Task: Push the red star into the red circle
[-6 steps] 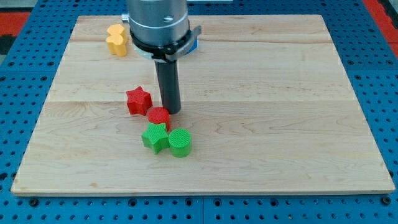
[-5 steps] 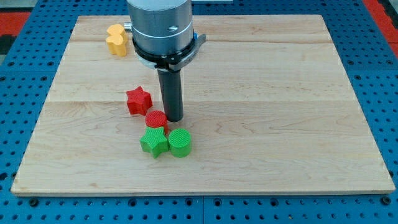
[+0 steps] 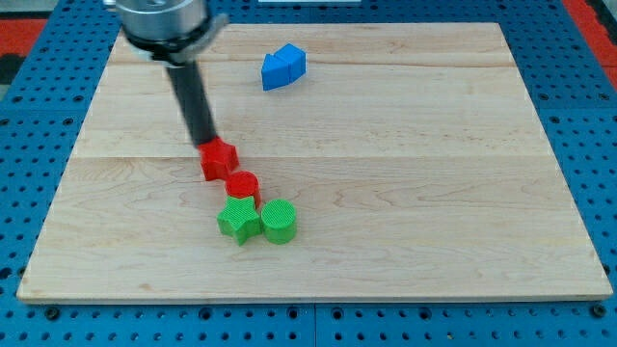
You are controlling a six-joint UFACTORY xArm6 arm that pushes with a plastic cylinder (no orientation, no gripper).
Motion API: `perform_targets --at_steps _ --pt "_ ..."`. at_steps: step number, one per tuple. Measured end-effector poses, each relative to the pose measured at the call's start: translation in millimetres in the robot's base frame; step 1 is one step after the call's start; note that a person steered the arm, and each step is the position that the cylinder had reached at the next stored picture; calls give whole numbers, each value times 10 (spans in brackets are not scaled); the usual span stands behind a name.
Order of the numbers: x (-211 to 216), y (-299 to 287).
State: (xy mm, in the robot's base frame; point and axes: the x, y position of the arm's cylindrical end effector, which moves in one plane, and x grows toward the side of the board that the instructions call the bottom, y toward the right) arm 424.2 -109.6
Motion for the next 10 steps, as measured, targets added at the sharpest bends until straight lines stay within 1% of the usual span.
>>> perform_targets --at_steps 1,2,4,5,6,7,8,9,10 --pt "334 112" --pt "434 244" --pt "506 279" --pt "413 289" --pt "178 106" --pt "-277 -344" --pt "-672 -931" --pt "-1077 -1360" --pt "-1730 -1337"
